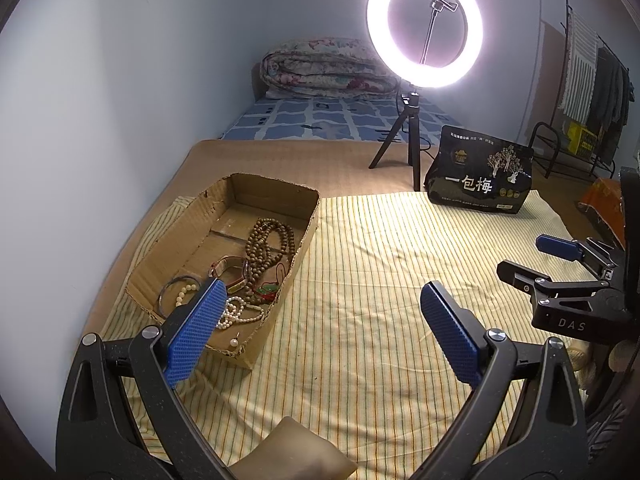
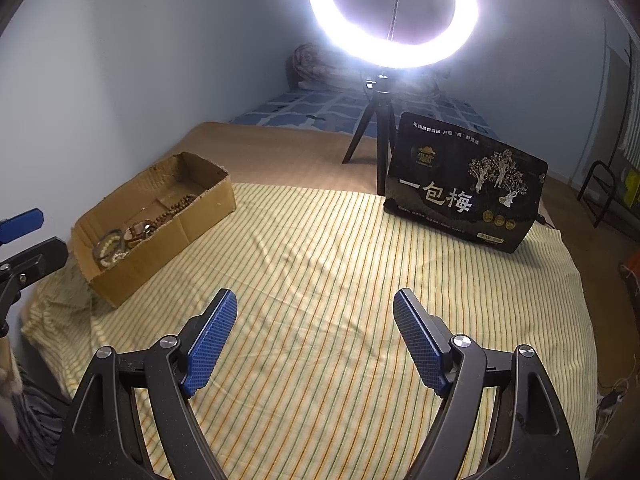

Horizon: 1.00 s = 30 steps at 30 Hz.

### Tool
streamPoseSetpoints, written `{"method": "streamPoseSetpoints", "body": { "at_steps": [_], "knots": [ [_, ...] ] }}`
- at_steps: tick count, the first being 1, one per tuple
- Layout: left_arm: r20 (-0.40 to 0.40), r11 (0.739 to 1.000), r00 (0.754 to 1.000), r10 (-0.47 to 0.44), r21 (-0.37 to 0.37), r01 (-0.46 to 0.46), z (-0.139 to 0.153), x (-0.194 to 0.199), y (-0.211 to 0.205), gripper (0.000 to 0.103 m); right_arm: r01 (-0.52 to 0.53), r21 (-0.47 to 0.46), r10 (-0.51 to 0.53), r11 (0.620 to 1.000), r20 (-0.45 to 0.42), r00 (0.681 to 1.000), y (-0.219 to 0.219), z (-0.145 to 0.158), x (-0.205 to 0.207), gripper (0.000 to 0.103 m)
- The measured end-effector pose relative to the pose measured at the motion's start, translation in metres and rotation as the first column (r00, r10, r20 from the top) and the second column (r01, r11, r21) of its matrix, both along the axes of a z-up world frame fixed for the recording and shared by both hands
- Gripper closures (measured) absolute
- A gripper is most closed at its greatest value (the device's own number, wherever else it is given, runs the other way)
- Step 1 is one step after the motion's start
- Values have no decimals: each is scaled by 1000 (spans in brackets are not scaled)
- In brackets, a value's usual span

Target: Organize jewelry

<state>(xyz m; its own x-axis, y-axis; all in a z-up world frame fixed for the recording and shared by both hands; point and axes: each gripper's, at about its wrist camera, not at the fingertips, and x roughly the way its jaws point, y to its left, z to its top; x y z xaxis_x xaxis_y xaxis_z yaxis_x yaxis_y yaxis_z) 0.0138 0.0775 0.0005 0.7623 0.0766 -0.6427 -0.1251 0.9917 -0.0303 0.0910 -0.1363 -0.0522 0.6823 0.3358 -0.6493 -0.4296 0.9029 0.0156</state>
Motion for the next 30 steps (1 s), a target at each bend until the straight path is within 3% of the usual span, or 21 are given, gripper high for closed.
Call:
{"method": "streamPoseSetpoints", "body": {
  "at_steps": [30],
  "knots": [
    [5, 1000, 1000, 1, 3, -1, 3, 0, 3, 4, 14, -22, -14, 1000, -14, 1000, 1, -7, 2, 23]
  ]
}}
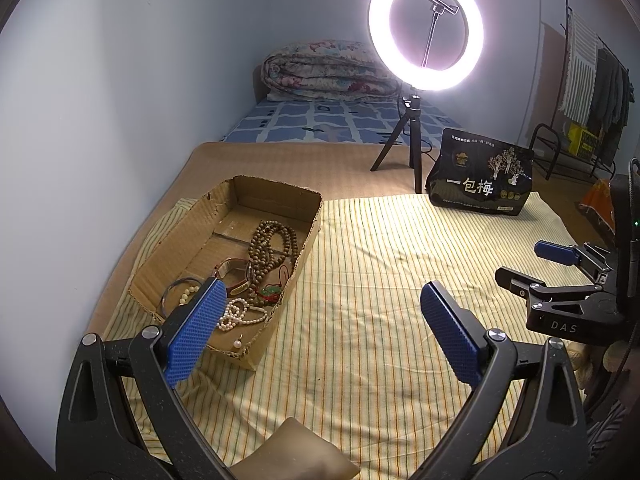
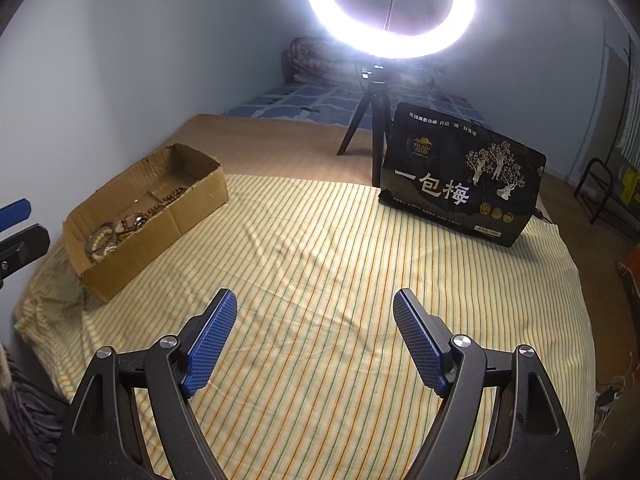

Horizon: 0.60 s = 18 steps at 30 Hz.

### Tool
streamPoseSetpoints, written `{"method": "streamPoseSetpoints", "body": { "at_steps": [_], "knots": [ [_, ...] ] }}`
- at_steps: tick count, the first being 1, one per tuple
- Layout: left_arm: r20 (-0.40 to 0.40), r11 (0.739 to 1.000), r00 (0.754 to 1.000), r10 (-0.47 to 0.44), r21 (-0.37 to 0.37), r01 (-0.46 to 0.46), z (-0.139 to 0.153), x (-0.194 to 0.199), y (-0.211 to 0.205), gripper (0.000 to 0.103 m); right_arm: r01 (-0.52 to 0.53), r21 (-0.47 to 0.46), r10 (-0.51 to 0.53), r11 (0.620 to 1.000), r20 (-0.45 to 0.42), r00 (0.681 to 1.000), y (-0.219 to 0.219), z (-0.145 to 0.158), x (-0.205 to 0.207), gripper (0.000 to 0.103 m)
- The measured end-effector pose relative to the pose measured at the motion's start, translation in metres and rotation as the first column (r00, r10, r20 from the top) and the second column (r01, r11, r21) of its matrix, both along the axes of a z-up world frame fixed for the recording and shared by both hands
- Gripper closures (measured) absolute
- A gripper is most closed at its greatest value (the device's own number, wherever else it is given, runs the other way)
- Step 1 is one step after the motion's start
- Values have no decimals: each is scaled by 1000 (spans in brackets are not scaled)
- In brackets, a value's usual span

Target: Organize jewelry

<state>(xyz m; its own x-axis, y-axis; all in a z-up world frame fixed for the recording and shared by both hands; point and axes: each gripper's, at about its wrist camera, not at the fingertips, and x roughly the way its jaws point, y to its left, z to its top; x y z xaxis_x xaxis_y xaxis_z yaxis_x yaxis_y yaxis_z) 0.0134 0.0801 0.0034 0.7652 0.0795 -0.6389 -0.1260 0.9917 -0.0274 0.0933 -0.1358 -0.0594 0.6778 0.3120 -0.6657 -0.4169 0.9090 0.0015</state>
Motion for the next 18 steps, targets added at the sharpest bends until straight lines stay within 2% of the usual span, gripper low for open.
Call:
{"method": "streamPoseSetpoints", "body": {
  "at_steps": [18],
  "knots": [
    [24, 1000, 999, 21, 21, -21, 2, -3, 4, 4, 1, -18, -1, 1000, -12, 1000, -1, -6, 3, 23]
  ]
}}
